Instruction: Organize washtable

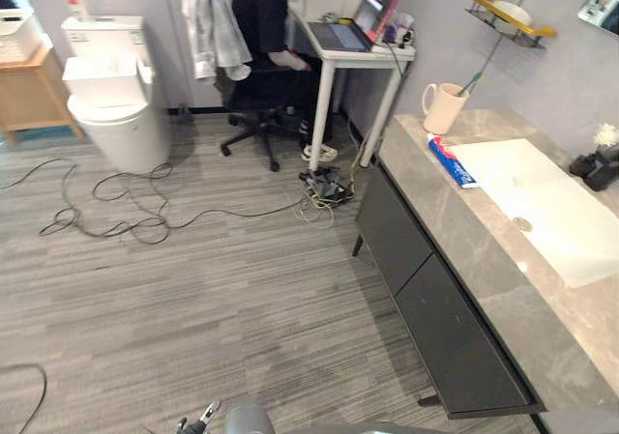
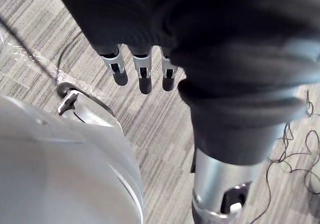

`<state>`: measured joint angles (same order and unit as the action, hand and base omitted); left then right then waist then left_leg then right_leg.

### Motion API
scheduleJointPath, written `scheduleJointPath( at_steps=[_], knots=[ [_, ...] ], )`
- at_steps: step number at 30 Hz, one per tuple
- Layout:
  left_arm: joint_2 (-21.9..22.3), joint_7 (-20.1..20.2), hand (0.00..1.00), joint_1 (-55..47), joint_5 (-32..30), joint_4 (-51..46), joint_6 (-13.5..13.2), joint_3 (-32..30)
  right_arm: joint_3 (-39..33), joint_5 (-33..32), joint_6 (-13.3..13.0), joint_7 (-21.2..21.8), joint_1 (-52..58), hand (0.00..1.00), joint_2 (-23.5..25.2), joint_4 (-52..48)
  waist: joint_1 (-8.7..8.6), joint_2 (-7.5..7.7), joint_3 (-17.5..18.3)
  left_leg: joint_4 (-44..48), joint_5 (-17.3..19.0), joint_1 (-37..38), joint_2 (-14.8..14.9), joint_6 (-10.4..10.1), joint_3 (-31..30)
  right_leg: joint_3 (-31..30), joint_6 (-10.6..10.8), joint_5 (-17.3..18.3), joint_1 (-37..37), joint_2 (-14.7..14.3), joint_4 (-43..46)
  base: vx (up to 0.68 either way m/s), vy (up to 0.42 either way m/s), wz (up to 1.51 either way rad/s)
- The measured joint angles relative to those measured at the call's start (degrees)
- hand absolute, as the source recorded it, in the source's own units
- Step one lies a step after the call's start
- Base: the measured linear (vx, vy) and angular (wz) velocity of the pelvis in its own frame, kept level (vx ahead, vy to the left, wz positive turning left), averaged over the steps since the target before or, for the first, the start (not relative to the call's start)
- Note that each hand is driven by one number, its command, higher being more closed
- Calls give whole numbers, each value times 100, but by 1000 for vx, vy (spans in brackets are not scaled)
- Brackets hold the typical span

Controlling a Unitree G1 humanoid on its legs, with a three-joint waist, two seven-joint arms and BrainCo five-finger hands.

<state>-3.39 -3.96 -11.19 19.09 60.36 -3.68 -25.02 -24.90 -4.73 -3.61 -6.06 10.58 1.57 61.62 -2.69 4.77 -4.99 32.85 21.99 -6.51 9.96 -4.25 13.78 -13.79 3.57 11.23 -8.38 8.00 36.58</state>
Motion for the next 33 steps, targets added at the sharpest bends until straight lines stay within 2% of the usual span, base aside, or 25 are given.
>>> scheduleJointPath(
  at_steps=[1, 3, 5, 6, 7, 8, 9, 10, 11, 12, 13, 14, 15, 16, 18, 19, 20, 21, 22, 23, 25, 27, 30, 31, 33],
  knots=[
    [-33, 6, 0, -17, -111, 26, 27, 231, -9, -166, -10, 7, 18, 0, 1, -4, -30, -88, -37, -272, 6, 390, -14, 27, 302, 203, -53, -473, -282, 51, 443, 165, 229, -117],
    [-68, 23, 0, -12, -340, 106, 60, 528, -12, -322, -37, 18, 54, 0, -74, -39, -124, -255, -47, -771, -46, 954, -6, 203, 756, 815, -133, -904, -589, 270, 887, 159, 198, -126],
    [-167, 37, 0, 20, -660, 199, 77, 727, -5, -373, -36, 24, 61, 0, -60, -160, -212, -303, -61, -1140, -90, 1360, -37, 274, 1248, 1941, -436, -466, -970, 439, 1444, 106, 112, -125],
    [-169, 67, 0, 103, -793, 241, 85, 754, 1, -369, -33, 28, 70, 0, -62, -216, -291, -335, -80, -1307, -92, 1560, -50, 276, 1553, 2898, -717, -127, -1124, 469, 1583, 126, 97, -135],
    [-156, 141, 0, 133, -902, 295, 96, 781, 39, -361, -32, 41, 86, 0, -64, -243, -283, -327, -86, -1426, -100, 1738, -151, 262, 1872, 3906, -845, -109, -1119, 391, 1211, 154, 97, -145],
    [-172, 162, 0, 141, -935, 303, 92, 774, 64, -357, -31, 54, 99, 0, -59, -240, -254, -268, -93, -1534, -120, 1842, -292, 237, 2031, 4491, -1019, -450, -1008, 340, 694, 239, 150, -176],
    [-83, 164, 0, 177, -1051, 362, 108, 682, 63, -315, -17, 102, 92, 0, -123, -217, -218, -424, -123, -1725, -177, 1983, -407, 161, 2176, 5431, -1664, -149, -590, 324, 109, 299, 173, -198],
    [21, 186, 0, 219, -1137, 439, 147, 685, 71, -217, -18, 114, 44, 0, -284, -232, -221, -558, -192, -1738, -297, 2039, -389, 20, 2259, 6156, -1694, -170, -360, 213, -332, 291, 163, -194],
    [25, 201, 0, 247, -1150, 443, 167, 701, 68, -158, -18, 111, 33, 0, -313, -239, -243, -580, -247, -1672, -373, 2031, -439, -83, 2268, 6442, -1696, -165, -285, 208, -504, 187, 78, -165],
    [40, 245, 0, 327, -1194, 454, 202, 727, 36, -87, 23, 100, 9, 0, -325, -215, -267, -603, -379, -1592, -489, 2027, -546, -80, 2282, 6765, -1740, -130, -141, 158, -842, 131, 62, -116],
    [99, 272, 0, 367, -1219, 459, 211, 776, -7, -22, 42, 88, 70, 0, -375, -216, -294, -675, -391, -1907, -543, 2133, -725, -54, 2291, 6670, -1673, 10, -67, -77, -1336, 135, 83, -116],
    [179, 278, 0, 410, -1271, 454, 213, 804, -13, 24, 72, 84, 151, 0, -430, -193, -279, -869, -399, -2185, -530, 2279, -841, -21, 2386, 6328, -1463, 104, -32, -399, -1778, 88, 96, -77],
    [206, 278, 0, 406, -1276, 448, 215, 802, -100, 33, 84, 86, 135, 0, -460, -180, -273, -906, -419, -2215, -528, 2317, -815, -14, 2429, 6287, -1426, 59, -10, -463, -1836, 89, 95, -98],
    [208, 276, 0, 381, -1266, 447, 224, 608, -118, 44, 109, 88, 103, 0, -463, -180, -277, -841, -419, -1853, -559, 2275, -750, -23, 2640, 6035, -1286, -27, 84, -699, -2166, 73, 53, -93],
    [199, 274, 0, 293, -1253, 423, 203, 319, -106, 30, 113, 82, 105, 0, -387, -190, -274, -726, -360, -677, -608, 1978, -381, -92, 2752, 5811, -1198, -89, 277, -944, -2564, 82, -1, -101],
    [210, 273, 0, 250, -1247, 367, 195, 198, -103, 26, 108, 80, 103, 0, -361, -221, -234, -673, -323, 65, -745, 1749, -152, -33, 2694, 5629, -1210, -172, 377, -1056, -2781, 81, 3, -116],
    [213, 267, 0, 221, -1229, 316, 168, 174, -93, 18, 56, 80, 90, 0, -358, -257, -120, -644, -312, 1035, -878, 1388, 129, 76, 2393, 5309, -1271, -316, 470, -1196, -2939, 61, 14, -113],
    [231, 260, 0, 222, -1209, 317, 155, 170, -92, 15, 38, 80, 67, 0, -378, -244, -83, -673, -310, 1328, -826, 1231, 209, 124, 2147, 5185, -1271, -324, 506, -1249, -2946, 33, 27, -118],
    [230, 260, 0, 224, -1112, 316, 123, 172, -38, 10, 14, 83, 13, 0, -389, -217, -68, -679, -323, 1558, -685, 927, 199, 271, 1580, 4956, -1268, -332, 618, -1310, -2974, 60, 32, -106],
    [203, 252, 0, 222, -1014, 309, 90, 171, 80, 10, 4, 107, -9, 0, -373, -193, -18, -603, -360, 1415, -502, 796, 181, 309, 1237, 4735, -1243, -382, 797, -1312, -3050, 64, 28, -100],
    [218, 240, 0, 195, -954, 202, 69, 171, 131, 10, 0, 121, -15, 0, -387, -120, 83, -511, -379, 740, -441, 687, 185, 261, 825, 4356, -1177, -449, 992, -1306, -3204, 49, 29, -91],
    [234, 236, 0, 195, -954, 196, 60, 172, 169, 10, -6, 124, -45, 0, -417, -117, 128, -533, -372, -101, -463, 544, 200, 224, 404, 4049, -1099, -488, 1065, -1288, -3287, 52, 73, -95],
    [230, 216, 0, 185, -957, 210, 61, 172, 289, 13, -11, 124, 23, 0, -422, -116, 99, -558, -351, -1504, -840, 508, 230, -50, 144, 3715, -992, -556, 1074, -1206, -3336, 113, 146, -64],
    [247, 202, 0, 182, -958, 219, 62, 170, 283, 14, -8, 117, 73, 0, -419, -117, 84, -594, -325, -1774, -1183, 560, 182, -60, 149, 3662, -906, -587, 1112, -1184, -3394, 161, 202, -31],
    [233, 151, 0, 133, -960, 221, 61, 160, 277, 15, -2, 120, 183, 0, -378, -121, 60, -528, -238, -2280, -1381, 810, 8, -124, 230, 3586, -743, -594, 1160, -1039, -3391, 197, 240, -8]
  ],
)
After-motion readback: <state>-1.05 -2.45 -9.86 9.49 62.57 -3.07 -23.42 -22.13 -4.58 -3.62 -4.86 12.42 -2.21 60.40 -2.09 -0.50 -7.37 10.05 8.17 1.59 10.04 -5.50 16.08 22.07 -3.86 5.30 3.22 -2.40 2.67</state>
